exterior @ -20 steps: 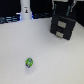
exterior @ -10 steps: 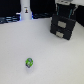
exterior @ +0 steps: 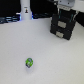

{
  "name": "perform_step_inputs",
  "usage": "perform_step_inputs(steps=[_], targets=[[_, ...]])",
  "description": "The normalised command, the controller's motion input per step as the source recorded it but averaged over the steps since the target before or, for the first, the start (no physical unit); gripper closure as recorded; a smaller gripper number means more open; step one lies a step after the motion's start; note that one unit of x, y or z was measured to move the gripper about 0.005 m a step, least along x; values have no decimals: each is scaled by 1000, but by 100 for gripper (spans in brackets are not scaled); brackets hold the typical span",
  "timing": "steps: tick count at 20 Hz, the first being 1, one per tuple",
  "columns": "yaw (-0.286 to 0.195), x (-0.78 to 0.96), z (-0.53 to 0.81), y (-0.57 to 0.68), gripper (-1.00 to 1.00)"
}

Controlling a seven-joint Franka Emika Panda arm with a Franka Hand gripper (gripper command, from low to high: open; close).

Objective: Open the kcup holder, insert the kcup into the holder, and close the kcup holder

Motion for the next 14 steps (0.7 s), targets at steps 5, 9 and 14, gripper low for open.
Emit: perform_step_inputs(steps=[5, 9, 14], targets=[[-26, -351, -383, 34, -100], [7, -383, -393, -17, -100], [8, -261, -313, -6, -100]])
